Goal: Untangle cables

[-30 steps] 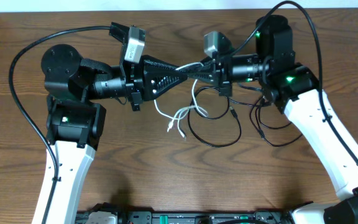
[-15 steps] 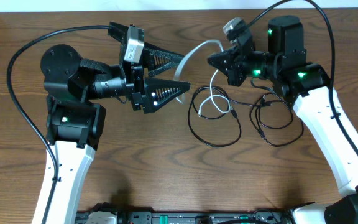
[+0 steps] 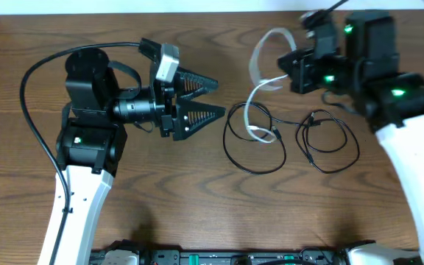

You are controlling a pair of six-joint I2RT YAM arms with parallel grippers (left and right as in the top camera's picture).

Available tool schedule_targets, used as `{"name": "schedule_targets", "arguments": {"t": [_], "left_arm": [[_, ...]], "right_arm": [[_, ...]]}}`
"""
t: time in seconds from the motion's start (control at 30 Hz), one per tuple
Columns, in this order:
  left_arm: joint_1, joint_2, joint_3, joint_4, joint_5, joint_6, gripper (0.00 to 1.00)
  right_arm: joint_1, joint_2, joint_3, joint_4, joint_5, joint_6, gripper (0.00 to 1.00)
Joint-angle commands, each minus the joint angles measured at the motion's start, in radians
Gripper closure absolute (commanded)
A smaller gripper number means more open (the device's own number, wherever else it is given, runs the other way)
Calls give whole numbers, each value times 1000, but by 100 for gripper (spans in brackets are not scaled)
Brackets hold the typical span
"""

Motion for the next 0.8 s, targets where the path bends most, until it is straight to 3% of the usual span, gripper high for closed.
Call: {"name": "schedule_targets", "arguments": {"t": [0.0,0.17,0.37,0.77], "left_arm": [[-1,0,1,-16,10,114,22],[-1,0,1,-16,10,121,22],[-1,0,0,-43,10,153,22],[-2,0,0,-89,-18,199,18]], "right_arm": [[-24,-21,110,-71,85,48,99],[-74,-21,247,-188,114,47,99],[-166,-21,368,-345,291,42,99],[-502,11,384,-460,366,13,99]]}}
